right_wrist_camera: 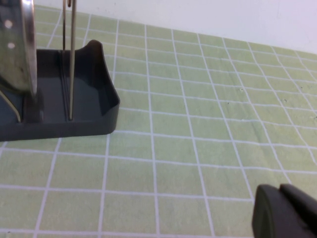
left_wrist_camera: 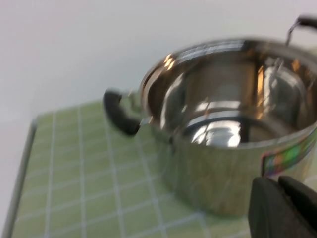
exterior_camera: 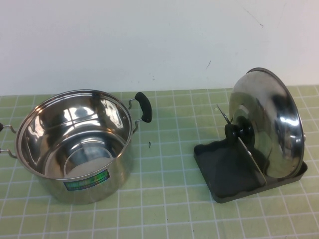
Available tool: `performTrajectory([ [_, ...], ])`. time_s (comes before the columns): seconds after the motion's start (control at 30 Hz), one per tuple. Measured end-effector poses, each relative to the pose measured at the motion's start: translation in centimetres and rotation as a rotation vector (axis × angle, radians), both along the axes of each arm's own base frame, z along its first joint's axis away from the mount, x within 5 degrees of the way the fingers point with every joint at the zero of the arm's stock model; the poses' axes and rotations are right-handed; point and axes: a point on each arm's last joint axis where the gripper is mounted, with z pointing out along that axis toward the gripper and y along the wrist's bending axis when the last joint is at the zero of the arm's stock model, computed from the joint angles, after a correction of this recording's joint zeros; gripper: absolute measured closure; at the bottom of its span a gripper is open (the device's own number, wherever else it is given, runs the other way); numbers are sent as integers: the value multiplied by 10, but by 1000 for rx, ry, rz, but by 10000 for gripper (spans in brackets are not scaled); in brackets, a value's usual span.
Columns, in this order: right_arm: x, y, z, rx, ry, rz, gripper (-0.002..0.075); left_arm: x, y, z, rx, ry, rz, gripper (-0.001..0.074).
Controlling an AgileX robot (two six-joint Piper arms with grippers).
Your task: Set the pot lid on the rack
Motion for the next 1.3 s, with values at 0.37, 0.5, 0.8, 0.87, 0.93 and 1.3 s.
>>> performTrajectory([
  [0.37,0,0,0,0,0,0,727,4,-22,3,-48,-220,-155,737],
  [0.5,0,0,0,0,0,0,727,9,-25,-4,-54,-340,-86,737],
  [0.8,0,0,0,0,0,0,727,21,-13,-46,-136,-291,182,737],
  [0.87,0,0,0,0,0,0,727,21,-12,-50,-150,-250,212,737],
  [0.93,0,0,0,0,0,0,727,21,-10,-55,-152,-194,237,737],
  [1.3,0,0,0,0,0,0,727,18,-15,-76,-60,32,187,737],
])
